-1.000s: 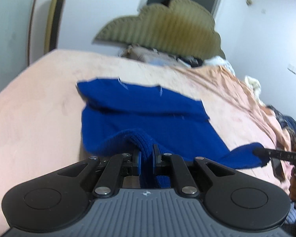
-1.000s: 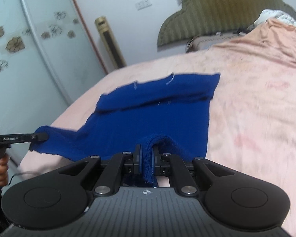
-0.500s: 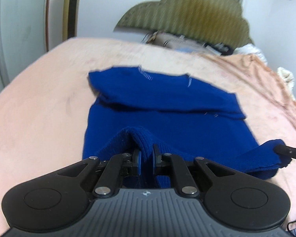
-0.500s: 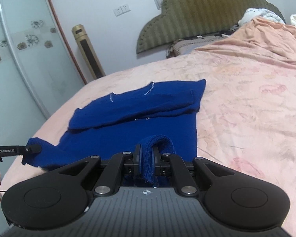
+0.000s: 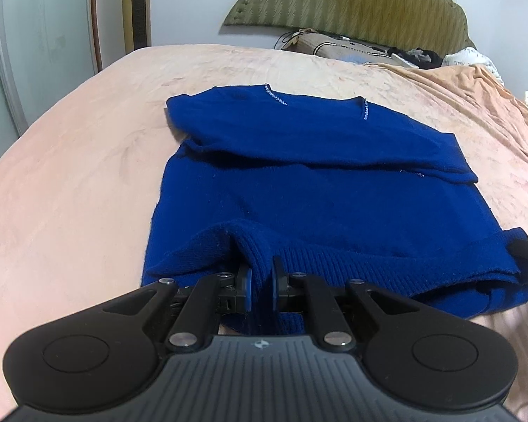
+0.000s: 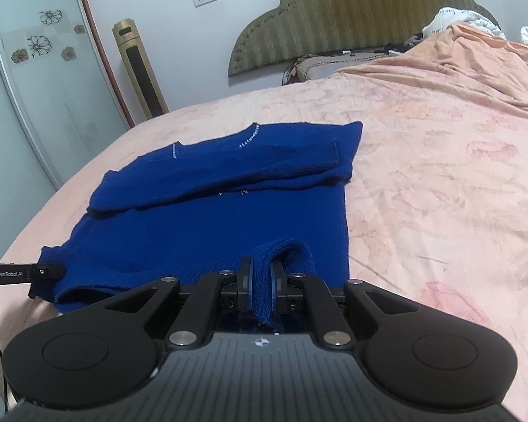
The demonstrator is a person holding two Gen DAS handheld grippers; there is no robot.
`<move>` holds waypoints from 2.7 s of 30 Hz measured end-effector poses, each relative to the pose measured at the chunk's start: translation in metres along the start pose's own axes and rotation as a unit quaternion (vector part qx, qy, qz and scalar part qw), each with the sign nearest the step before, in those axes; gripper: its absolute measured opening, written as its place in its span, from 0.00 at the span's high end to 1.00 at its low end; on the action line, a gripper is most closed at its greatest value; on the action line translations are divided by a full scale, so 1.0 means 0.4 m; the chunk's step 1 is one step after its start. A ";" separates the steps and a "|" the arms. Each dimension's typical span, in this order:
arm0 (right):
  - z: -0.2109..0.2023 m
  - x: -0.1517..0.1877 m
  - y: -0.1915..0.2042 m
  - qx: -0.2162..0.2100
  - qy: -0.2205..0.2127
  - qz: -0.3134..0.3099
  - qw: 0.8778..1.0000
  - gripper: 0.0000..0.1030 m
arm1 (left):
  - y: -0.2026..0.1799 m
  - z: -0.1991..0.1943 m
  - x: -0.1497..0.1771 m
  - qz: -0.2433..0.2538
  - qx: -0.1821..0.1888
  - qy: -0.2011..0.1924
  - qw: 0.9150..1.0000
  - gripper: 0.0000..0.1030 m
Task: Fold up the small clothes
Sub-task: 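Grasp the sweater hem with the left tool while the right tool grasps the hem too, then lift the hem with both tools and fold it over onto the collar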
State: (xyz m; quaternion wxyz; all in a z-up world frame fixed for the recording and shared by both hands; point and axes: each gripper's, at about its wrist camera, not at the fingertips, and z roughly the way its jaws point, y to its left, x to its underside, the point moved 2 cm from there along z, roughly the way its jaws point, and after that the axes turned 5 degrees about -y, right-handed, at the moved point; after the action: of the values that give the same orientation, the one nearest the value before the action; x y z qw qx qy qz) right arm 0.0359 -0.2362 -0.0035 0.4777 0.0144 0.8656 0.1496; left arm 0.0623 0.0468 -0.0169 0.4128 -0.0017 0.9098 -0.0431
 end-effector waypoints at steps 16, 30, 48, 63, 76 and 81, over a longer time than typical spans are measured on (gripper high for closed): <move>0.013 -0.048 0.000 -0.002 -0.021 -0.001 1.000 0.88 | -0.034 0.011 -0.052 0.030 -0.026 -0.016 0.999 0.90; 0.048 -0.112 0.002 0.000 -0.043 0.007 0.999 0.88 | -0.053 0.043 -0.128 0.043 -0.041 -0.033 0.998 0.90; 0.059 -0.109 0.031 -0.065 -0.020 -0.083 0.994 0.20 | -0.033 0.118 -0.174 0.028 -0.044 -0.014 0.999 0.90; 0.141 -0.072 0.158 -0.019 -0.006 -0.228 0.973 0.96 | -0.012 0.075 -0.199 0.008 -0.032 -0.031 0.999 0.90; 0.133 -0.153 0.180 0.034 -0.080 -0.260 0.962 0.97 | -0.014 0.083 -0.278 -0.004 -0.036 -0.057 0.998 0.90; 0.150 -0.170 0.190 0.033 -0.084 -0.266 0.960 0.97 | -0.007 0.096 -0.291 -0.007 -0.042 -0.057 0.997 0.90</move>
State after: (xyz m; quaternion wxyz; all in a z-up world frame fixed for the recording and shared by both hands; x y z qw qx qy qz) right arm 0.1138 -0.1603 0.0432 0.5702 -0.1879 0.7996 -0.0136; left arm 0.1679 0.0454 0.0457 0.4629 -0.0281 0.8860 -0.0072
